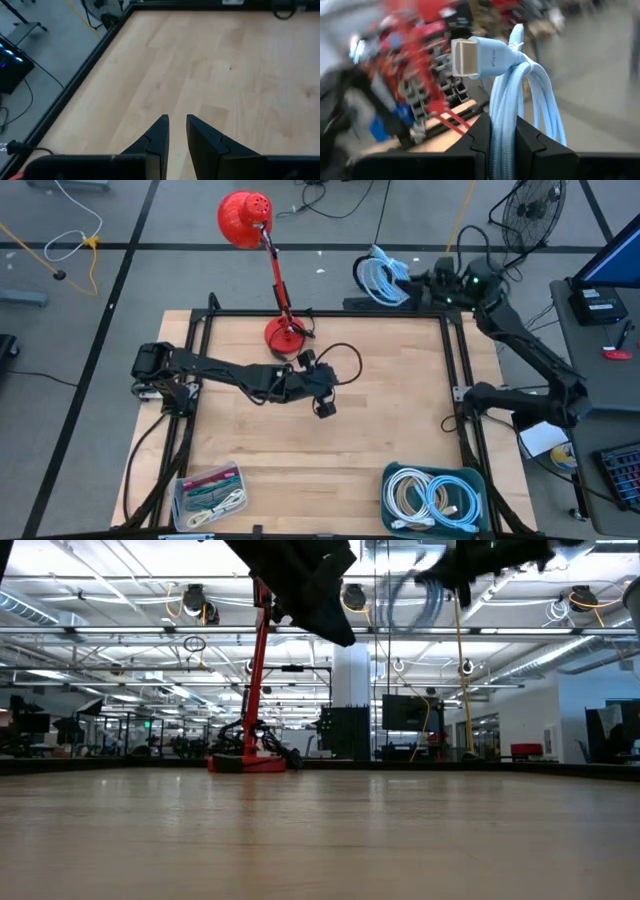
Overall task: Pick & Place USB Port
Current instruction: Put the blue charger cable into the blue bin
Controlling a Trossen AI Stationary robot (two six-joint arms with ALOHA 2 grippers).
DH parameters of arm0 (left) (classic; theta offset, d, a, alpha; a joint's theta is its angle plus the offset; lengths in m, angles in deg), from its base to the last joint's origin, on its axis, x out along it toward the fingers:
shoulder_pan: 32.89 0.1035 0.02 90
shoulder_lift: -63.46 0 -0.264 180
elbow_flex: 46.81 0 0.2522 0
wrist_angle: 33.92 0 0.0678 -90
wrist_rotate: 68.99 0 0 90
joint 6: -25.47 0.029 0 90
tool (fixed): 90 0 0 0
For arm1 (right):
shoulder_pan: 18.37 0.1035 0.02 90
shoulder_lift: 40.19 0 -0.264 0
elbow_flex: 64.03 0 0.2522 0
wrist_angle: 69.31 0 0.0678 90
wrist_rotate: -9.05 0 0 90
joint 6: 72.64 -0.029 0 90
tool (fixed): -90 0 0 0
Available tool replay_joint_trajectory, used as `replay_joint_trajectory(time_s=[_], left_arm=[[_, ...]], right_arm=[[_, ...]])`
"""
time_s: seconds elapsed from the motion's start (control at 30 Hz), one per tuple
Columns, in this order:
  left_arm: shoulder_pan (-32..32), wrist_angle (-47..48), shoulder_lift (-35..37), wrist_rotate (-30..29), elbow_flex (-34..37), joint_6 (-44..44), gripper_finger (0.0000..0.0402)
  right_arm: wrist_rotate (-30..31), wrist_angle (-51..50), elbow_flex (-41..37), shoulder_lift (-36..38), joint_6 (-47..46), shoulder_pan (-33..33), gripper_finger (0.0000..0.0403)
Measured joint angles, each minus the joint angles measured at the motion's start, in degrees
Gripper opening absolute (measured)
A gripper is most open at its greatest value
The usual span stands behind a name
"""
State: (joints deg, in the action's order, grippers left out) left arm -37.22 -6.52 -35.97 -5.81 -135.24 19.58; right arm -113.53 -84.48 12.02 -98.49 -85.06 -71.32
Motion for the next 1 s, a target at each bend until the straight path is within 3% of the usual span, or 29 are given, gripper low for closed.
replay_joint_trajectory(time_s=[0.1, 0.23, 0.43, 0.6, 0.73, 0.87, 1.0], left_arm=[[-0.57, 0.28, -0.37, -0.80, -0.02, -0.73, 0.0069], [-1.54, 1.28, -0.36, -2.20, 0.00, -1.46, 0.0069], [-3.43, 4.37, -0.37, -4.31, 0.02, -3.24, 0.0069], [-5.00, 4.94, -0.38, -7.02, 0.04, -3.92, 0.0069], [-5.65, 5.03, -0.36, -8.94, 0.04, -4.56, 0.0069], [-5.82, 4.72, -0.38, -9.78, 0.43, -4.76, 0.0069], [-5.42, 3.88, -0.36, -10.91, 2.48, -5.83, 0.0069]], right_arm=[[-0.35, 5.65, -6.76, -0.53, -16.41, -3.15, 0.0032], [-1.99, 16.10, -17.87, 3.47, -31.29, -1.96, 0.0032], [1.33, 33.54, -37.09, 20.77, -46.35, 7.49, 0.0032], [10.27, 29.82, -49.07, 42.77, -48.65, 18.31, 0.0032], [15.33, 19.93, -52.91, 57.97, -47.06, 26.57, 0.0032], [16.60, 16.09, -53.35, 56.75, -43.33, 34.67, 0.0032], [22.33, 15.84, -53.01, 54.58, -37.99, 43.07, 0.0031]])
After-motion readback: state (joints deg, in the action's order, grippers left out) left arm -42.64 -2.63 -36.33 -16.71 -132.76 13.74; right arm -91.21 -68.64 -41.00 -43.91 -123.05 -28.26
